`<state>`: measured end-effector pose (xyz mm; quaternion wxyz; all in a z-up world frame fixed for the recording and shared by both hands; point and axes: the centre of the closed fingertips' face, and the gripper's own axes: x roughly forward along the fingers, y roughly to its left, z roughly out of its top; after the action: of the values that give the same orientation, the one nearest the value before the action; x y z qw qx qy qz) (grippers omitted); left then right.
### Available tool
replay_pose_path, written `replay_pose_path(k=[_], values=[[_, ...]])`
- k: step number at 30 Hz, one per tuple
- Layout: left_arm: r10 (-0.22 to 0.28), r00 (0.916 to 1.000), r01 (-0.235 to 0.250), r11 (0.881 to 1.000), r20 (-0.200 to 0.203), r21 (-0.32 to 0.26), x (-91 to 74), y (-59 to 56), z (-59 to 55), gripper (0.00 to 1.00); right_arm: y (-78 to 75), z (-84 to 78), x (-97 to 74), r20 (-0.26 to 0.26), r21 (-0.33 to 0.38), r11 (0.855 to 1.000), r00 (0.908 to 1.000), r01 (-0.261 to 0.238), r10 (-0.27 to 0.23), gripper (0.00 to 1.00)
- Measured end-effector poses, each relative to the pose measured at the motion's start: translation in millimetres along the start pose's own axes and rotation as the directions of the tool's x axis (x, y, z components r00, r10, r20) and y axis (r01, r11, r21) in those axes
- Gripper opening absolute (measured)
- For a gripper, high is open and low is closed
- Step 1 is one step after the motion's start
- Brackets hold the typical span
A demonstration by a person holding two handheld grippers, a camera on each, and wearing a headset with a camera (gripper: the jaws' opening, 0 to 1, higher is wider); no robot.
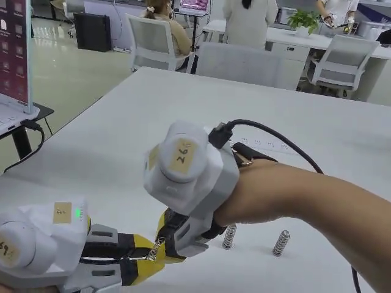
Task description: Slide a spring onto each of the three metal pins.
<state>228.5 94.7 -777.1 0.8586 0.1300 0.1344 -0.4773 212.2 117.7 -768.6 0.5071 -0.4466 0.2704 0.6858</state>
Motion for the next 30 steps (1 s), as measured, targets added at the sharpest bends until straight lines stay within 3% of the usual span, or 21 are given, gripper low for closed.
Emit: replay_pose_path(k=[16, 30], values=[[0.001, 0.9995, -0.001, 1.0, 0.031, 0.0, 0.4, -4.1, 9.2, 0.02, 0.0, 2.2, -0.4, 0.013, 0.016, 1.0, 0.9999, -0.01, 0.01, 0.09], [0.006, 0.9995, -0.005, 1.0, 0.031, -0.024, 0.1, -1.6, 5.5, 0.03, -0.4, 0.4, 0.9, -0.003, 0.016, 1.0, 1.0, -0.009, 0.01, 0.08]])
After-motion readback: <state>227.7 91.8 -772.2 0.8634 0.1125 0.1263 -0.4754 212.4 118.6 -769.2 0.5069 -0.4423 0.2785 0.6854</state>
